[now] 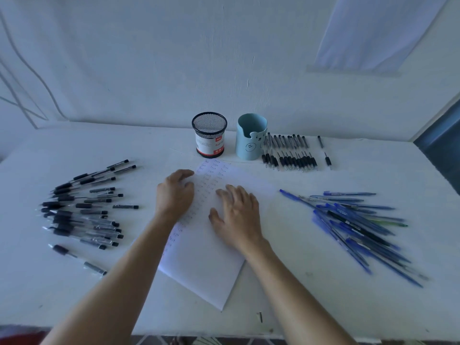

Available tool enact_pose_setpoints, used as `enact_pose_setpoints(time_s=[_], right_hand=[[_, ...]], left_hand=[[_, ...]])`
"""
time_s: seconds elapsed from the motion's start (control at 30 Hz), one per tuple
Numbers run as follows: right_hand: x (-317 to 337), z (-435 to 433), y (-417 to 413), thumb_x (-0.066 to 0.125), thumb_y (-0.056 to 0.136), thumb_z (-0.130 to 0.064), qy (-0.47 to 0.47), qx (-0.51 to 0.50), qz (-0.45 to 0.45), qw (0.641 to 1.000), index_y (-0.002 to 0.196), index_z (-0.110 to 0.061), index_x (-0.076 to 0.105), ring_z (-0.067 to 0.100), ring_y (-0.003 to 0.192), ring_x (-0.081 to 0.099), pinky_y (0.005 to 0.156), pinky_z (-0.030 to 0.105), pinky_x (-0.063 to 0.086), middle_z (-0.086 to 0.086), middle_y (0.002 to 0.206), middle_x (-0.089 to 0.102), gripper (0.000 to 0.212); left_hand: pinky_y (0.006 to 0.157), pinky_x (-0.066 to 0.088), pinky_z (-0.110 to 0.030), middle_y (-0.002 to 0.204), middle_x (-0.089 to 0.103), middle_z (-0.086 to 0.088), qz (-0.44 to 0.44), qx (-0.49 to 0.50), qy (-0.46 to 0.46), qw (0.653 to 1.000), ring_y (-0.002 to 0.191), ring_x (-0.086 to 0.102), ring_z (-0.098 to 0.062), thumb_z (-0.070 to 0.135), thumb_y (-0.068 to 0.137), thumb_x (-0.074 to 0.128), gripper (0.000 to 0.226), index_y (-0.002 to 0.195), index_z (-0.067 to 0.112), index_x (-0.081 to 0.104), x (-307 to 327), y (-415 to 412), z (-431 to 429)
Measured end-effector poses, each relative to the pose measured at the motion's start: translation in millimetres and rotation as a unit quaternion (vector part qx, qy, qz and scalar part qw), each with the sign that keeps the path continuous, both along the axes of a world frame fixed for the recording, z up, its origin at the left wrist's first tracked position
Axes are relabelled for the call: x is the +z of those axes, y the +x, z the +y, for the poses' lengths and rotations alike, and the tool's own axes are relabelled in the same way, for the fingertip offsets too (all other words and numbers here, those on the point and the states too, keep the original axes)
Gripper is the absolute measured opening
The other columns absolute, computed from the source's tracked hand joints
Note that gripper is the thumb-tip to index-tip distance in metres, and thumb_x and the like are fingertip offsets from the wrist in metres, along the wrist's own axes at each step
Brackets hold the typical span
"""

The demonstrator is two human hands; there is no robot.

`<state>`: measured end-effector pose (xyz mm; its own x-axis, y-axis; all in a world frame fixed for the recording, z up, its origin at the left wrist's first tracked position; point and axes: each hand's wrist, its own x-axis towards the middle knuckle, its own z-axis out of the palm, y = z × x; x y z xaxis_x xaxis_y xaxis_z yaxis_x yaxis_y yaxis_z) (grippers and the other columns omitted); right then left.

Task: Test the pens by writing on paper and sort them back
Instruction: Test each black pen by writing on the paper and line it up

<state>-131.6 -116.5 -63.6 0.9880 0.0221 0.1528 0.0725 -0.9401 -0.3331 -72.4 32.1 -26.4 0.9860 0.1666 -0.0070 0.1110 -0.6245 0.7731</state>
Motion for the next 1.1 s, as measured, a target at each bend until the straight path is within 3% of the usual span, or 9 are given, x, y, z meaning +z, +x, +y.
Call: enact_pose_setpoints(time_s=[0.1, 0.2, 0.37, 0.53, 0.67, 0.83, 0.9, 0.97, 1.1], right_hand=[[3, -2, -5, 0.024, 0.089, -0.051, -0.013, 0.015, 0.044, 0.999, 0.147, -0.019, 0.040, 0.031, 0.148, 0.022, 0.120, 0.051, 0.012, 0.007, 0.158, 0.033, 0.068], [6, -1, -6, 0.017, 0.085, -0.054, -0.020, 0.009, 0.047, 0.999, 0.148, -0.019, 0.038, 0.030, 0.149, 0.020, 0.120, 0.050, 0.009, 0.007, 0.160, 0.030, 0.075], [9, 1, -8, 0.009, 0.079, -0.056, -0.027, 0.008, 0.050, 0.998, 0.146, -0.018, 0.039, 0.030, 0.149, 0.020, 0.120, 0.050, 0.010, 0.008, 0.159, 0.031, 0.083], [5, 5, -9, 0.022, 0.083, -0.052, -0.018, -0.007, 0.021, 1.000, 0.137, -0.015, 0.051, 0.034, 0.144, 0.033, 0.117, 0.053, 0.019, 0.011, 0.151, 0.044, 0.072], [10, 4, -8, 0.030, 0.086, -0.049, -0.010, -0.006, 0.046, 0.999, 0.144, -0.019, 0.044, 0.029, 0.149, 0.022, 0.119, 0.050, 0.011, 0.007, 0.158, 0.034, 0.066], [16, -2, -8, 0.038, 0.094, -0.052, -0.036, 0.020, 0.115, 0.993, 0.156, -0.024, 0.021, 0.022, 0.153, 0.001, 0.121, 0.048, -0.002, 0.000, 0.166, 0.010, 0.069], [19, -4, -8, 0.036, 0.096, -0.054, -0.053, 0.029, 0.142, 0.988, 0.158, -0.027, 0.013, 0.021, 0.153, -0.005, 0.121, 0.050, -0.007, -0.002, 0.167, 0.002, 0.071], [21, -7, -10, 0.032, 0.097, -0.057, -0.060, 0.036, 0.154, 0.986, 0.159, -0.030, 0.007, 0.020, 0.153, -0.009, 0.120, 0.051, -0.012, -0.002, 0.167, -0.003, 0.071], [18, -8, -21, 0.022, 0.094, -0.063, -0.053, 0.026, 0.133, 0.989, 0.158, -0.033, 0.008, 0.022, 0.153, -0.010, 0.119, 0.054, -0.013, -0.001, 0.167, -0.005, 0.072]], left_hand=[[0.096, 0.047, -0.032, 0.119, 0.071, -0.003, -0.031, 0.012, -0.012, 0.999, 0.108, 0.062, -0.023, 0.005, 0.087, 0.053, 0.035, 0.110, 0.022, 0.073, 4, -4, 20], [0.099, 0.036, -0.042, 0.120, 0.068, -0.006, -0.082, 0.011, 0.125, 0.989, 0.119, 0.051, -0.029, 0.002, 0.084, 0.057, 0.035, 0.110, 0.019, 0.072, -4, -12, 45], [0.102, 0.026, -0.047, 0.132, 0.053, -0.004, -0.016, 0.050, 0.304, 0.951, 0.124, 0.036, -0.028, 0.006, 0.073, 0.059, 0.056, 0.126, 0.022, 0.062, -4, -30, 87], [0.100, 0.026, -0.049, 0.137, 0.054, 0.000, -0.009, 0.055, 0.330, 0.942, 0.128, 0.036, -0.027, 0.019, 0.090, 0.066, 0.030, 0.119, 0.021, 0.073, -8, -42, 108], [0.094, 0.031, -0.050, 0.133, 0.060, -0.002, -0.099, 0.046, 0.303, 0.947, 0.127, 0.042, -0.030, 0.020, 0.090, 0.072, 0.018, 0.108, 0.019, 0.076, -10, -44, 108], [0.088, 0.045, -0.039, 0.119, 0.068, 0.000, -0.297, -0.019, 0.102, 0.949, 0.112, 0.061, -0.022, 0.021, 0.104, 0.051, 0.019, 0.117, 0.012, 0.061, 4, -53, 87], [0.069, 0.048, -0.024, 0.099, 0.070, 0.003, -0.278, -0.019, -0.041, 0.960, 0.074, 0.066, -0.008, 0.019, 0.108, 0.040, 0.017, 0.119, 0.013, 0.052, 18, -60, 70], [0.050, 0.039, -0.018, 0.072, 0.055, 0.005, -0.234, -0.008, -0.217, 0.948, 0.048, 0.051, -0.007, 0.021, 0.110, 0.034, 0.015, 0.113, 0.020, 0.049, 28, -64, 54], [0.043, 0.012, -0.020, 0.053, 0.025, 0.006, -0.095, -0.042, -0.468, 0.877, 0.046, 0.012, -0.011, 0.054, 0.103, 0.030, 0.051, 0.076, 0.020, 0.057, 33, -67, 45]])
